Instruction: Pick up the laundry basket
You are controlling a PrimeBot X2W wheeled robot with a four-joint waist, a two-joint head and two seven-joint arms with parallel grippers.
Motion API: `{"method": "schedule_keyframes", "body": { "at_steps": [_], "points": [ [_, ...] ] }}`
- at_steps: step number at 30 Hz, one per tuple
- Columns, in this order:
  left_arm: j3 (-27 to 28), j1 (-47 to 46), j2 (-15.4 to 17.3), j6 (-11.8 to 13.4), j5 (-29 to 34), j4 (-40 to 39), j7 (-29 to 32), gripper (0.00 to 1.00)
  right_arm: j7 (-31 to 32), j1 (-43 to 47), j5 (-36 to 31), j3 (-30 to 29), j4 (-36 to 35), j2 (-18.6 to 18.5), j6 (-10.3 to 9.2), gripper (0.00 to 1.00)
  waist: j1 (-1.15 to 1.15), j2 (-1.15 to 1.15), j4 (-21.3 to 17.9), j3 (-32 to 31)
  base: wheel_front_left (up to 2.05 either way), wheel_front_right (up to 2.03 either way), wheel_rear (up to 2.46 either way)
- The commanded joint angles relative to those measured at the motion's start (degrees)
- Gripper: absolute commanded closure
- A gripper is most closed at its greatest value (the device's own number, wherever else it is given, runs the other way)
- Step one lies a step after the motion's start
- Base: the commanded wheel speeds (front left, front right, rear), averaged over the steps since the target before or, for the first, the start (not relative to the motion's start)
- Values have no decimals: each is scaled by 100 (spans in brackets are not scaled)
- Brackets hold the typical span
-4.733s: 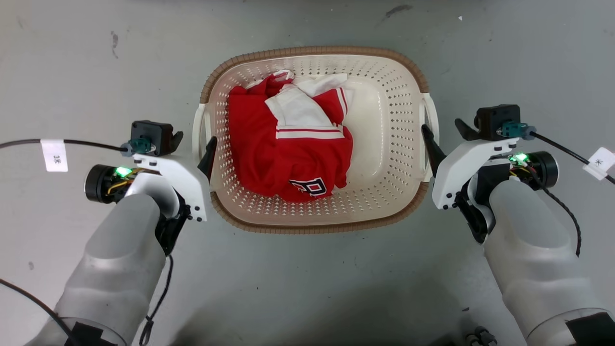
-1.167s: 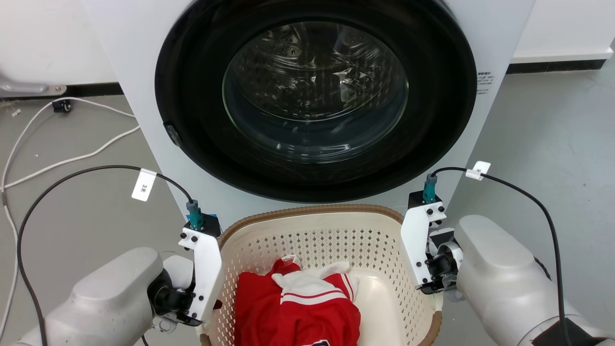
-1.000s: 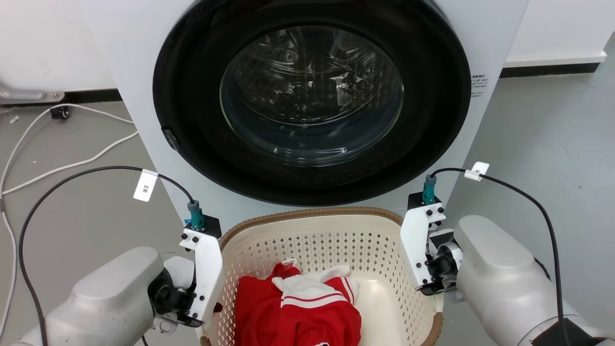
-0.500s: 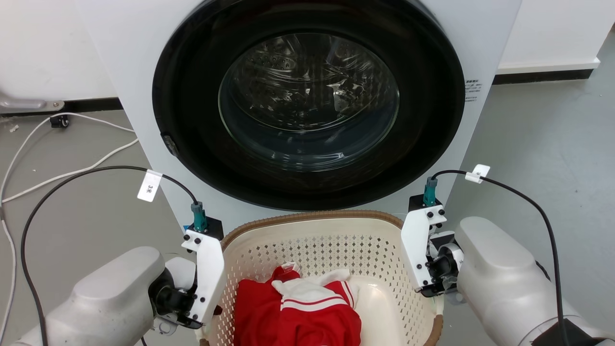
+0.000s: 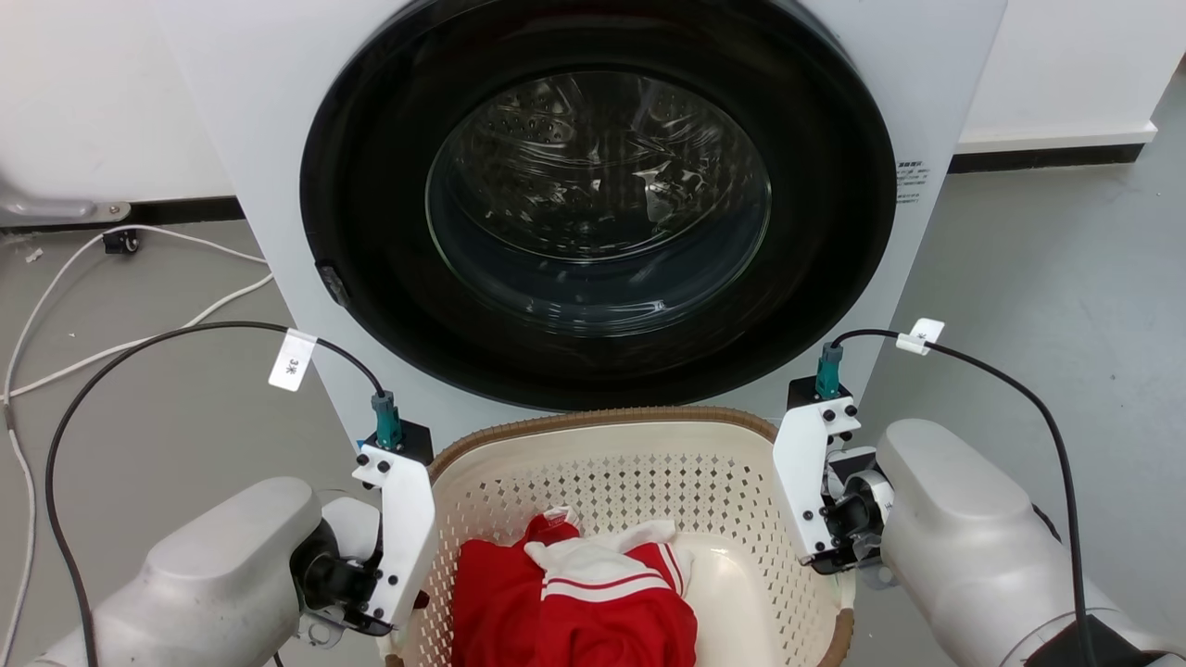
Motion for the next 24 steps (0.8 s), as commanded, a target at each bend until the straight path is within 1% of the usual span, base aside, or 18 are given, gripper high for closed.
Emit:
{"method": "schedule_keyframes", "body": {
  "at_steps": [1,8,24],
  "points": [
    [-67,80,97,-58,116,52,79,100,-28,-38,-30,45,16,-161,14,100,0,0,1,-4,0,0,0],
    [-66,86,84,-58,102,68,145,100,-34,-67,-8,77,48,-161,14,100,0,0,4,-7,0,0,0],
    [-65,-7,62,-58,114,103,71,100,-81,-157,83,128,123,-161,14,100,0,0,0,4,0,0,0]
  ]
}}
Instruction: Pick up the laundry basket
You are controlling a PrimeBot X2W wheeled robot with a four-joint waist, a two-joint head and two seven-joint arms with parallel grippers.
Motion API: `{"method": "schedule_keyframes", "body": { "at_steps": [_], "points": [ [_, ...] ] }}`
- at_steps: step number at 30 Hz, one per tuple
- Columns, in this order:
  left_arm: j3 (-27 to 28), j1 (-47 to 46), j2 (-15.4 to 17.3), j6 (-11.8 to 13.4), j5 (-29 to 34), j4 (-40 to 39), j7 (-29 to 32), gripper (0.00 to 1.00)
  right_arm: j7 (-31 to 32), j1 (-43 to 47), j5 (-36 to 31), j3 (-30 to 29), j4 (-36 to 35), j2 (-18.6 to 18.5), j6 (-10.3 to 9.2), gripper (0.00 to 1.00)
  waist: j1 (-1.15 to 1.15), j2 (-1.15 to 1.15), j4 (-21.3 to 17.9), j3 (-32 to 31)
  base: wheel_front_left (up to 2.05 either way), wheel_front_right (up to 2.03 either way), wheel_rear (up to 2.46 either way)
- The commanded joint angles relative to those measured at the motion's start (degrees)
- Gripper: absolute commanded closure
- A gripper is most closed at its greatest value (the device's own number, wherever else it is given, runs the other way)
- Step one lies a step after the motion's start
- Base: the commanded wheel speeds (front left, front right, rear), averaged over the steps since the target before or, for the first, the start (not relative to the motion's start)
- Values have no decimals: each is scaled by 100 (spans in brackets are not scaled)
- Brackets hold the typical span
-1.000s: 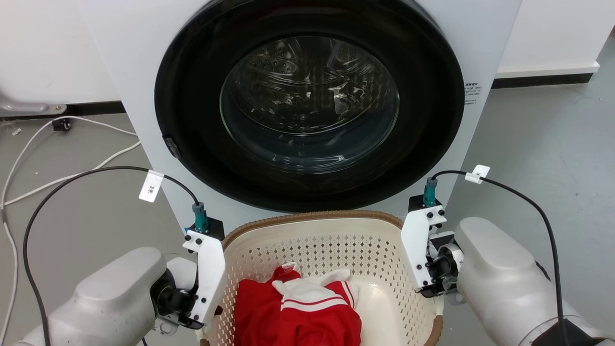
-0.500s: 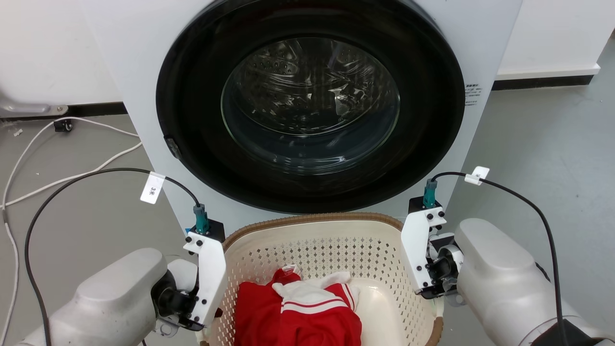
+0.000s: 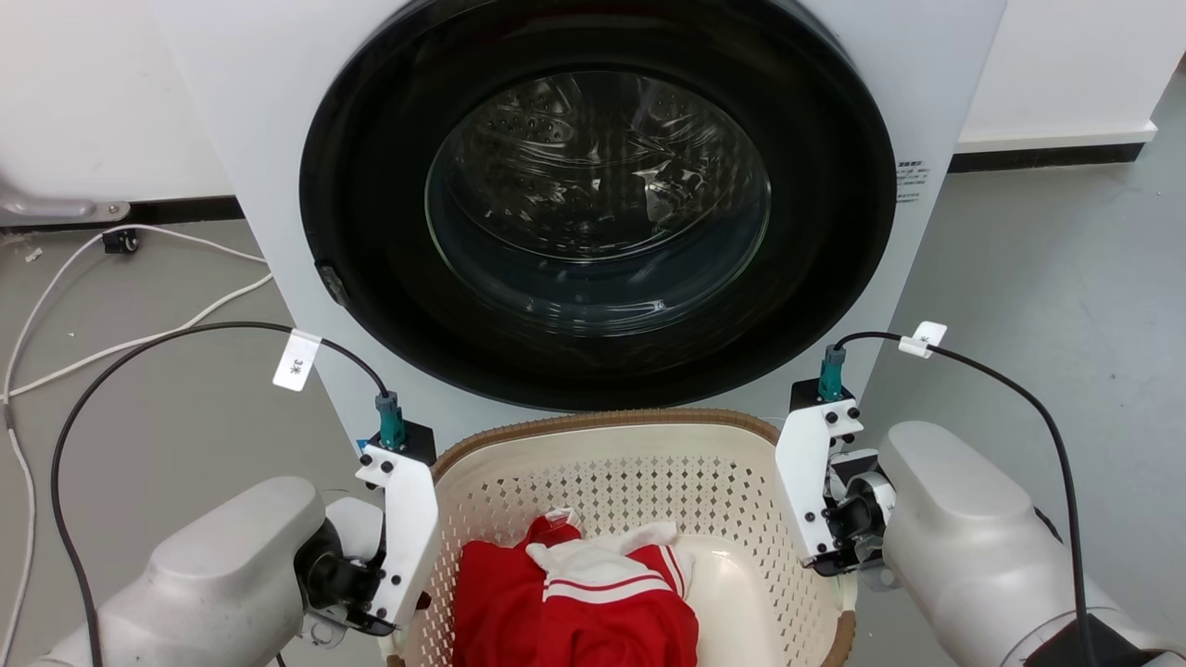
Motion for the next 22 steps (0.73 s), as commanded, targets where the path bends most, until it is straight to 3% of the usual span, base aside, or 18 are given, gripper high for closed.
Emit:
{"method": "schedule_keyframes", "body": {
  "at_steps": [1,22],
  "points": [
    [-65,-8,110,-57,90,48,32,100,-32,-139,-29,46,27,-161,14,100,0,0,6,2,0,0,0],
    [-63,-18,134,-57,100,54,35,100,-63,-161,64,128,73,-162,14,100,0,0,68,10,0,0,0]
  ]
}}
